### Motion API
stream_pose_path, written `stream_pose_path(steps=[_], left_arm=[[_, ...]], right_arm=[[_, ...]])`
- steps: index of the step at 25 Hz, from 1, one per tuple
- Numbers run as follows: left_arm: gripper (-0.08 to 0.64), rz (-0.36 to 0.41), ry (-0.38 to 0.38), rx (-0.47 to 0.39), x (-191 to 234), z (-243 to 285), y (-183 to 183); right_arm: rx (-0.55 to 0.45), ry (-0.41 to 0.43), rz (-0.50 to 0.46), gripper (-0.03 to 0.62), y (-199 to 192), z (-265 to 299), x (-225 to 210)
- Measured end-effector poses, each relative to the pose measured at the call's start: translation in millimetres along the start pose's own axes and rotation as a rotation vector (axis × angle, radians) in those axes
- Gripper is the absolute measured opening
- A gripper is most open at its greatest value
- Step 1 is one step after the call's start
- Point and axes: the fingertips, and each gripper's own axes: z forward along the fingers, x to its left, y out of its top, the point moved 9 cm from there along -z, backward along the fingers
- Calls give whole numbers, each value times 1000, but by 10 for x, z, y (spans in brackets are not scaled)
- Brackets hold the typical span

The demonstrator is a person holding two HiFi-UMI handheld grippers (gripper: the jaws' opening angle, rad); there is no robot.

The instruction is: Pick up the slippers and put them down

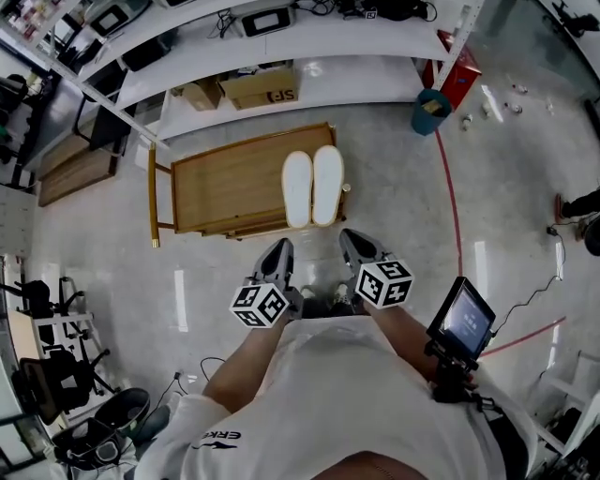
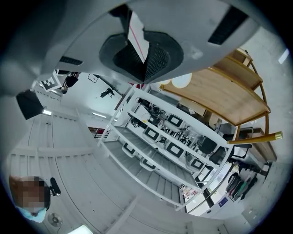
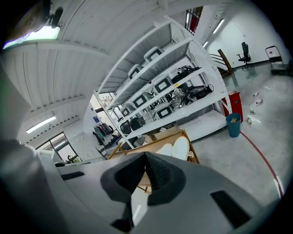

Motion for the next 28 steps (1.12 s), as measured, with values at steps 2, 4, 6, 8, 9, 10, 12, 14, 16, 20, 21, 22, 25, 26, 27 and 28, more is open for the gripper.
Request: stream_pose_path(steps=[2, 4, 6, 8, 9, 10, 12, 14, 16, 20, 21, 22, 25, 26, 27, 28], left_arm=[[-3, -3, 8, 12, 84, 95, 2], [-3, -7, 15, 27, 180, 194, 1], [-3, -11, 22, 48, 291, 293, 2], [-3, -15, 29, 75, 406, 386, 2], [-3, -16, 33, 88, 465, 433, -1], [-3, -16, 36, 101, 526, 480, -8], [-3, -19, 42, 130, 645, 562, -39], [-3, -23, 49, 162, 750, 622, -90], [-3, -32, 57, 192, 842, 680, -142], [-3, -39, 69, 240, 1026, 762, -244], [-3, -39, 72, 253, 1071, 777, -276], [-3, -40, 74, 266, 1114, 786, -310], [-3, -43, 76, 305, 1240, 824, -401], [-3, -44, 75, 318, 1283, 848, -432], [2, -47, 73, 329, 1322, 872, -466], [3, -51, 72, 341, 1358, 891, -504]], right_arm=[[14, -10, 3, 5, 2, 97, -58], [26, -20, 5, 5, 9, 200, -116], [38, -36, 5, 5, 9, 312, -175], [51, -58, 14, 6, 7, 419, -244], [58, -68, 19, 6, 8, 473, -284], [66, -77, 23, 6, 8, 529, -327], [83, -93, 33, 6, -7, 629, -412], [98, -110, 45, 6, -35, 711, -490], [112, -129, 55, 6, -66, 786, -564], [148, -159, 72, 6, -169, 927, -663], [159, -163, 76, 6, -205, 957, -682], [170, -166, 81, 6, -242, 983, -698], [206, -175, 93, 6, -339, 1069, -748], [217, -179, 95, 8, -365, 1101, -773], [228, -184, 97, 8, -391, 1130, -802], [238, -189, 99, 9, -420, 1152, -831]])
